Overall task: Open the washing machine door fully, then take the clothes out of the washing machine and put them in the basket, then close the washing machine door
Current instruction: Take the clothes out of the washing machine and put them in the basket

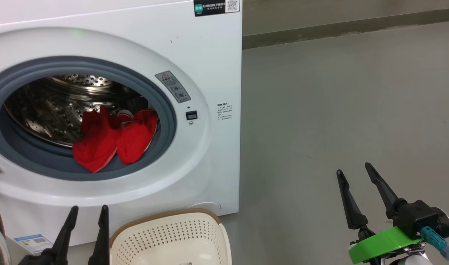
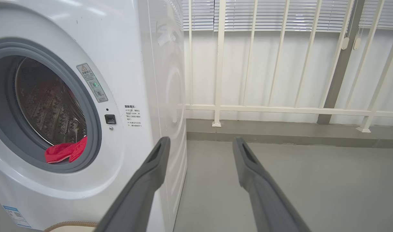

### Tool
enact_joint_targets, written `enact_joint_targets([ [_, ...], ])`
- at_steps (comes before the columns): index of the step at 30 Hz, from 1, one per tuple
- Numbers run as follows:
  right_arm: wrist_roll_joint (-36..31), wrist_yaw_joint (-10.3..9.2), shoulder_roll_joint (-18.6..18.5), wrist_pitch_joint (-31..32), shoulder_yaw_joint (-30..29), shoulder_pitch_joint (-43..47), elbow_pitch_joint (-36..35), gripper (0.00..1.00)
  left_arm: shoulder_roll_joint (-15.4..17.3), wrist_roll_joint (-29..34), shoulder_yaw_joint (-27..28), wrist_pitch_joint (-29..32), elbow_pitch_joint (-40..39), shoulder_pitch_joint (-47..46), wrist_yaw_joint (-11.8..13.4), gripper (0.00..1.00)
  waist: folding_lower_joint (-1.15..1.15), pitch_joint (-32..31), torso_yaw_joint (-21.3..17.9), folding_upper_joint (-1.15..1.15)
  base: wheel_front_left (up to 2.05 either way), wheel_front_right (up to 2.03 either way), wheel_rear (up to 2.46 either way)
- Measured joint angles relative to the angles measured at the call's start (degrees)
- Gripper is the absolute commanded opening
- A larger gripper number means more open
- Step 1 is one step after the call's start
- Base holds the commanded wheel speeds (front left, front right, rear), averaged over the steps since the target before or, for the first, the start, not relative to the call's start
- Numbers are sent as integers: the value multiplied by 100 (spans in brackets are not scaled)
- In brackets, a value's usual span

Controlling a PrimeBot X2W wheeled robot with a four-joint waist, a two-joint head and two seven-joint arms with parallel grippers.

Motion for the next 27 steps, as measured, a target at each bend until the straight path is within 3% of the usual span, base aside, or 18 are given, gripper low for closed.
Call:
enact_joint_targets([
  [27,0,0,0,0,11,2,-2,100,-100,108,144,0,116,0,-1,100,0,24,33,0,0,0,0],
])
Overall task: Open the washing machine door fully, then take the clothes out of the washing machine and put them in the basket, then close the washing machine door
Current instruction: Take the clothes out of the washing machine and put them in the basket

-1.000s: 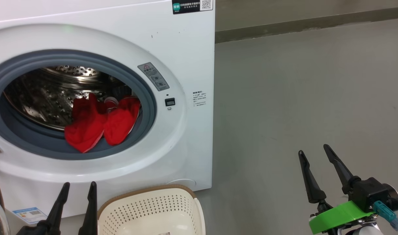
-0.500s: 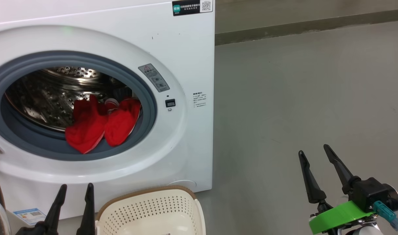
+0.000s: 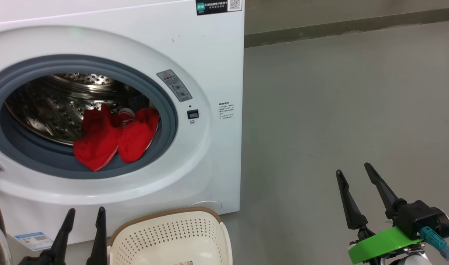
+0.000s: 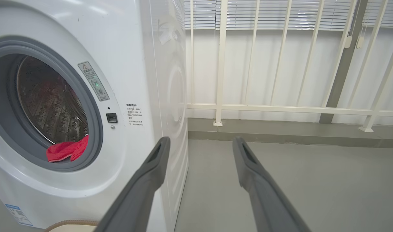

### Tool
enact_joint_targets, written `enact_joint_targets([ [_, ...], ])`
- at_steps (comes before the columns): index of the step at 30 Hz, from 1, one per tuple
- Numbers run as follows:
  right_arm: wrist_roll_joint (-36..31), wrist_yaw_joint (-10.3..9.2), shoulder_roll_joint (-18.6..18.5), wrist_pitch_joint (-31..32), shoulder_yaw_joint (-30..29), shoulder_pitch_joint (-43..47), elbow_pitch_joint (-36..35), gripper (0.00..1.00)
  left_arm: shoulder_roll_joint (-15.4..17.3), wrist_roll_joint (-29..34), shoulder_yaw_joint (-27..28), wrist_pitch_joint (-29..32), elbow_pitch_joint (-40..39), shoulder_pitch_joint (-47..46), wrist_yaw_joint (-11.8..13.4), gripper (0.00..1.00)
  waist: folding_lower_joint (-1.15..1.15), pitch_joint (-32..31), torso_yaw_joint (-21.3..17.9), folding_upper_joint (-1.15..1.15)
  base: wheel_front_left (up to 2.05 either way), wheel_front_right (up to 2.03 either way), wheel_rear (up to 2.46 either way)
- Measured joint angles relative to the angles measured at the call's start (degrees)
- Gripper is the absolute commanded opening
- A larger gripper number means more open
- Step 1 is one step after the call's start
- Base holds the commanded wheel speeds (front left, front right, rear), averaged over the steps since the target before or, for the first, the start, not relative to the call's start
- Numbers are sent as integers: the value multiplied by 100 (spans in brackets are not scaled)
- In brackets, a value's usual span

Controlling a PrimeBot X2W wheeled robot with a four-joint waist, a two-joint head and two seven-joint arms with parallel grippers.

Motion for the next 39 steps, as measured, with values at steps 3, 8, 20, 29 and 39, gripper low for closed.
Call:
enact_joint_targets([
  [3,0,0,-1,0,-2,0,-8,100,-34,3,11,0,14,-3,1,100,0,41,5,0,0,0,0],
  [8,-1,0,-2,0,-3,0,-21,100,-52,53,16,0,69,-65,1,100,0,130,29,0,0,0,0],
  [20,-8,0,-52,-1,-12,-196,-147,100,-79,155,13,0,389,-1013,69,100,0,667,139,0,0,0,0],
  [29,-9,0,-60,0,-10,-547,-208,100,-75,250,24,0,935,-2104,213,100,0,1292,163,0,0,0,0],
  [39,-9,0,-129,-1,51,-1017,-258,100,83,252,157,-1,1879,-3433,290,100,0,2049,120,0,0,0,0],
])
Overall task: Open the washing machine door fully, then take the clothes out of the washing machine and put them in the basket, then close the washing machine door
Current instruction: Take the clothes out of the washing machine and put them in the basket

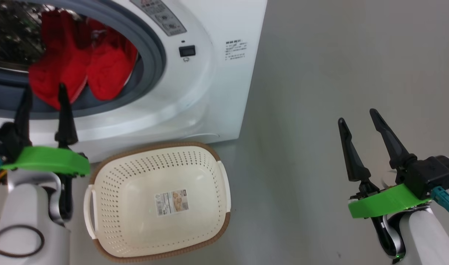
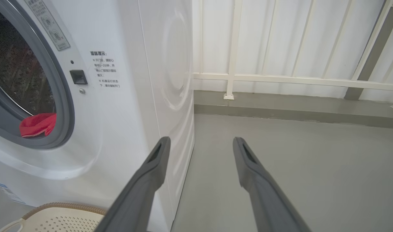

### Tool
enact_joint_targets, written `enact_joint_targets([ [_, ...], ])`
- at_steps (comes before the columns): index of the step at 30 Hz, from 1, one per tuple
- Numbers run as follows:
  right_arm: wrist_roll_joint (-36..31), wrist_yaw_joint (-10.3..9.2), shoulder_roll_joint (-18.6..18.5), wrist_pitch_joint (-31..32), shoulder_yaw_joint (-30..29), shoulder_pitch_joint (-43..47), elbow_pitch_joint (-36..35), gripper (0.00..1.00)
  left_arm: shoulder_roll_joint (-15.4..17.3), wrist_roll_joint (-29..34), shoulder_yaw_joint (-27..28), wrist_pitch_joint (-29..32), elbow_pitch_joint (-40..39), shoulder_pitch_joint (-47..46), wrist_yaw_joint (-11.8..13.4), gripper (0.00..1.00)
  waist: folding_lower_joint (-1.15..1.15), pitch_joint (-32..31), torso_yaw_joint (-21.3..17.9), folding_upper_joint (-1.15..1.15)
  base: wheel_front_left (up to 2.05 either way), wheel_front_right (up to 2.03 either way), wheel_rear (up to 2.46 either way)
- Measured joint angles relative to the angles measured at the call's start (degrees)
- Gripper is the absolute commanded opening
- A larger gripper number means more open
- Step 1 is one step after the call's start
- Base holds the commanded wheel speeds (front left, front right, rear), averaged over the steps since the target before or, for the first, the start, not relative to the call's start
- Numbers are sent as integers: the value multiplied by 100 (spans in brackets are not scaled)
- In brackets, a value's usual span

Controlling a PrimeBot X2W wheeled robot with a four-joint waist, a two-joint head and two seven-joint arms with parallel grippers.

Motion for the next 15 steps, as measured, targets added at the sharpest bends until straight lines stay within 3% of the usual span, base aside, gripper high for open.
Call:
enact_joint_targets([
  [15,-7,0,-3,0,118,-438,-22,100,409,103,20,19,1642,-1794,207,100,0,938,-149,0,0,0,0],
])
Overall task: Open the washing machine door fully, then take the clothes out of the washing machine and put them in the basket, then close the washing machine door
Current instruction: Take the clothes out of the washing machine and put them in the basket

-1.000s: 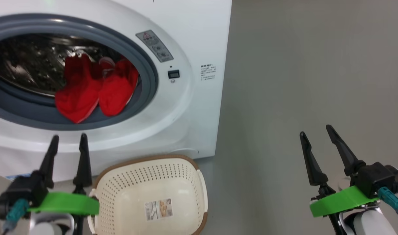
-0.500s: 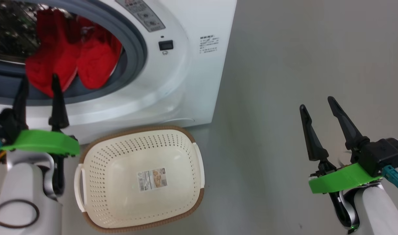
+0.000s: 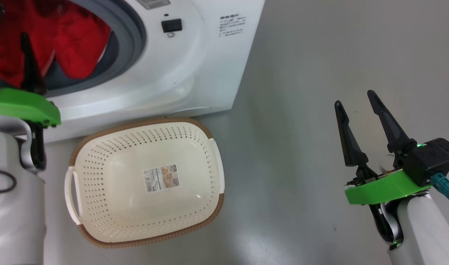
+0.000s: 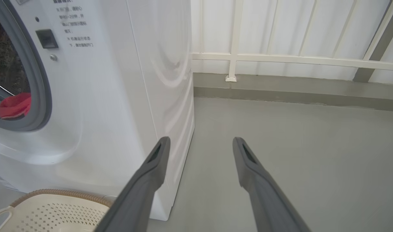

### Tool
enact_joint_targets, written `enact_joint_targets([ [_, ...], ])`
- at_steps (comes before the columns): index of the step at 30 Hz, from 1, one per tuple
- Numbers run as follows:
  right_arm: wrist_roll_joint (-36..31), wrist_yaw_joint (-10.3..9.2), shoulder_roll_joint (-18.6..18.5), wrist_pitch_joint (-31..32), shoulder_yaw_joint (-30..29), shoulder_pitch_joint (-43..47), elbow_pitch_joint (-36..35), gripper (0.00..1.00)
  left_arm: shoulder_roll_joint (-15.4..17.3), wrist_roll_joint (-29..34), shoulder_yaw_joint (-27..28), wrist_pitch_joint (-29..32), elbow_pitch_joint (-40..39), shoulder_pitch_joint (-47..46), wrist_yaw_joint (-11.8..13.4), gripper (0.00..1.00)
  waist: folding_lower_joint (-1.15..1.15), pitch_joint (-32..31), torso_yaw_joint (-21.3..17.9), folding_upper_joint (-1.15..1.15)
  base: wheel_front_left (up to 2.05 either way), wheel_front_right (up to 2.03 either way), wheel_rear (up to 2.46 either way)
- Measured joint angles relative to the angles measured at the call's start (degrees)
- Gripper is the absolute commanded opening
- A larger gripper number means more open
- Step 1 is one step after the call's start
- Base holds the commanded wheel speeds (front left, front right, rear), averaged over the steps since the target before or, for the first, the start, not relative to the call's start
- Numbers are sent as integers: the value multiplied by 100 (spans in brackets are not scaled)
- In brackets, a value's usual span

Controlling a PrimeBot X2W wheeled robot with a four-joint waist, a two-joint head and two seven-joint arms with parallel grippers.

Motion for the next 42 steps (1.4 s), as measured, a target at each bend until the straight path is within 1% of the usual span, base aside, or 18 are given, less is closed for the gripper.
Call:
enact_joint_targets([
  [3,0,0,7,0,7,-47,5,100,41,26,-34,118,283,-271,67,100,0,138,-33,0,0,0,0],
  [8,0,0,15,0,23,-194,18,100,222,100,-158,464,703,-710,69,100,0,331,-86,0,0,0,0],
  [16,0,0,48,0,99,-231,48,100,466,297,-364,1265,1271,-1124,176,100,0,531,-180,0,0,0,0],
  [23,16,0,124,0,192,-333,99,100,570,321,-489,1814,1551,-1256,177,100,0,590,-261,0,0,0,0],
  [29,53,0,151,0,227,-333,121,100,745,349,-546,1959,1610,-1292,194,100,0,607,-362,0,0,0,0],
  [30,53,0,151,0,227,-333,121,100,745,349,-546,1959,1610,-1292,194,84,0,607,-362,0,0,0,0],
  [31,55,0,152,0,227,-333,121,100,761,349,-560,1960,1611,-1301,224,34,0,612,-374,0,0,0,0],
  [32,65,0,152,0,226,-333,121,100,769,349,-572,1959,1611,-1316,225,0,0,617,-381,0,0,0,0],
  [37,67,0,162,0,212,-332,124,100,767,339,-581,1905,1618,-1343,243,0,0,630,-377,0,0,0,0],
  [42,67,0,167,0,187,-332,146,100,716,176,-525,1591,1563,-1340,210,0,0,653,-325,0,0,0,0],
])
